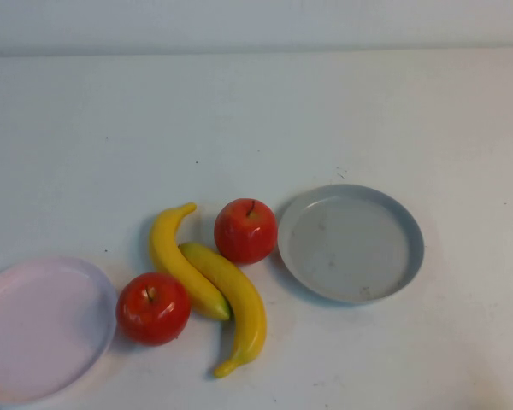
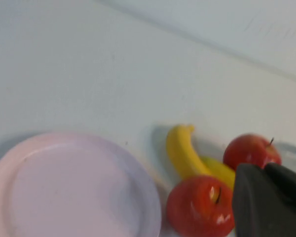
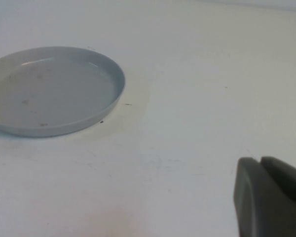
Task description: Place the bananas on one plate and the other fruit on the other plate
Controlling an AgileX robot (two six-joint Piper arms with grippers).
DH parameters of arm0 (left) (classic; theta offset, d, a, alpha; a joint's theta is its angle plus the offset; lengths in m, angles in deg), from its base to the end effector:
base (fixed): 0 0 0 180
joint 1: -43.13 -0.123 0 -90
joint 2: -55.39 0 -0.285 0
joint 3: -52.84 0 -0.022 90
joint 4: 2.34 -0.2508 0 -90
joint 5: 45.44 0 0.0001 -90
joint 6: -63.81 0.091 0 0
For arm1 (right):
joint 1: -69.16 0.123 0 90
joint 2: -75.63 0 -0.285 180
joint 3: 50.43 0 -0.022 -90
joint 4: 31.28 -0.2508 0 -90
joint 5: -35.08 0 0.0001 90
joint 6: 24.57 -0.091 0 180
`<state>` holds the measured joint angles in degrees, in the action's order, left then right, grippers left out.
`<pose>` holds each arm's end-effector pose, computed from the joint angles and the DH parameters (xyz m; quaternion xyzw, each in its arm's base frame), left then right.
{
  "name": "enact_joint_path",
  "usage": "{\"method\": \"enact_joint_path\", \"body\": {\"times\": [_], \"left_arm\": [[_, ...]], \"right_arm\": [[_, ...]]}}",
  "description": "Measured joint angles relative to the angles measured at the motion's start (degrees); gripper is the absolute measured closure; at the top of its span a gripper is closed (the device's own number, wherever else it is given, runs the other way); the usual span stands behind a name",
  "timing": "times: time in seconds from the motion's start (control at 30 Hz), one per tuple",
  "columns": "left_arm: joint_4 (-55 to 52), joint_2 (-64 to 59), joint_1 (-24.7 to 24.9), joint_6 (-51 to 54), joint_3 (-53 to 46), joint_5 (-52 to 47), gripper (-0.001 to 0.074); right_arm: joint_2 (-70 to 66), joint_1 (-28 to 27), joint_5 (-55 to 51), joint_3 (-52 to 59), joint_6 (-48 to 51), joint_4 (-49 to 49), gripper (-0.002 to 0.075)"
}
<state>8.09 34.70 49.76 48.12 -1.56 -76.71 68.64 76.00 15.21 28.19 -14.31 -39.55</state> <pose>0.0558 -0.0151 0.2845 -0.0968 0.7920 -0.1982 0.5692 0.0522 0.0108 0.1748 -0.0793 0.7908 0.0425 0.6054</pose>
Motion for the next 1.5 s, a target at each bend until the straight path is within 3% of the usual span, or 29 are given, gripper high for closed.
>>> {"method": "enact_joint_path", "body": {"times": [0.23, 0.47, 0.63, 0.83, 0.93, 1.07, 1.17, 1.37, 1.5], "left_arm": [[-0.9, -22.3, 0.0, 14.7, 22.5, -24.4, 0.0736], [-0.1, -44.7, 1.2, 25.8, 36.3, -30.3, 0.0736], [-1.7, -60.0, 10.2, 28.6, 43.4, -34.4, 0.0736], [-6.2, -69.0, 21.8, 28.5, 48.0, -38.3, 0.0736], [-6.4, -69.9, 25.0, 28.5, 48.2, -38.7, 0.0736], [-6.5, -70.0, 25.7, 28.6, 48.4, -38.7, 0.0725], [-6.7, -71.1, 25.7, 28.8, 48.4, -38.7, 0.0625], [-7.4, -75.3, 25.4, 28.9, 47.8, -37.4, 0.0148], [-8.7, -76.9, 25.0, 29.0, 47.8, -33.5, 0.0068]], "right_arm": [[0.0, 0.0, 0.0, 0.0, 0.0, 0.0, 0.0743], [0.0, 0.0, 0.0, 0.0, 0.0, 0.0, 0.0743], [0.0, 0.0, 0.0, 0.0, 0.0, 0.0, 0.0743], [0.0, 0.0, 0.0, 0.0, 0.0, 0.0, 0.0743], [0.0, 0.0, 0.0, 0.0, 0.0, 0.0, 0.0743], [0.0, 0.0, 0.0, 0.0, 0.0, 0.0, 0.0743], [0.0, 0.0, 0.0, 0.0, 0.0, 0.0, 0.0743], [0.0, 0.0, 0.0, 0.0, 0.0, 0.0, 0.0743], [0.0, 0.0, 0.0, 0.0, 0.0, 0.0, 0.0743]]}}
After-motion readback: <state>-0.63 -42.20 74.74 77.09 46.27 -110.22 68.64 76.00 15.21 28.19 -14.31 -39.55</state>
